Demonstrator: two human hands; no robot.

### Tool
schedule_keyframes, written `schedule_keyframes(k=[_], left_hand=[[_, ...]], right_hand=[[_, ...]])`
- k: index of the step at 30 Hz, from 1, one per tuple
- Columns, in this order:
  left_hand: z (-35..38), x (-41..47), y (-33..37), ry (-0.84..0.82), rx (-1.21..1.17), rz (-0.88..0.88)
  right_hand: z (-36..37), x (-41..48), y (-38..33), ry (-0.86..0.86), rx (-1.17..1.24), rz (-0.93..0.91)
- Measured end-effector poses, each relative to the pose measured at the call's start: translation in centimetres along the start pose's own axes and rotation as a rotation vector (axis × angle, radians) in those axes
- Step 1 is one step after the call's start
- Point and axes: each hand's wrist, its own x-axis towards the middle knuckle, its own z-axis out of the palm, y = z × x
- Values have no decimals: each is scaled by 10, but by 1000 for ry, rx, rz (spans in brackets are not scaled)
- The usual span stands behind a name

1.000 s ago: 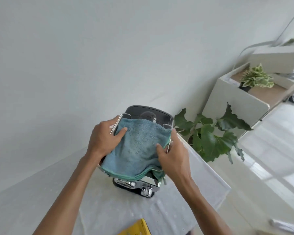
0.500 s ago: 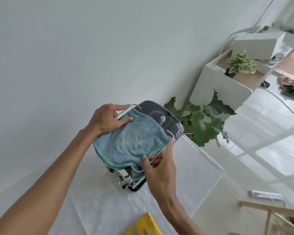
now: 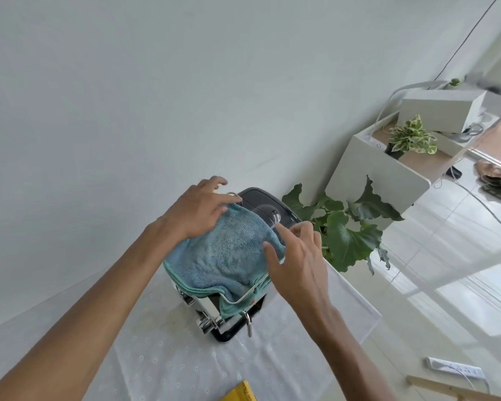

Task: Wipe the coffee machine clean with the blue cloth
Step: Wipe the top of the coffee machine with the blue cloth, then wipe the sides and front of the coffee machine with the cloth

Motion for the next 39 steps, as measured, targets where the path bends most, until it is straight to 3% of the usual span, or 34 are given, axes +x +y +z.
schedule_keyframes(k=[3,9,12,16,21,28,39], left_hand=[[-2,13,4,-135,80,-16],[-4,16,12,-101,188,47],[-15,10,18,-36,88,90],[-43,-3,21,11,-200,-88],[-89,-24,48,228,-532,-202],[-115,-43,107,551,-699,-221],[-91,-30,198,771,-652,-343]], right_hand=[[7,17,2,-96,-111,12],[15,20,10,-31,-2,-9],[15,19,8,1,67,-40],[-4,25,11,-25,313,-62],[-54,47,13,40,579,-117],[-123,94,30,-35,568,-355],[-174,131,87,-103,627,-597]])
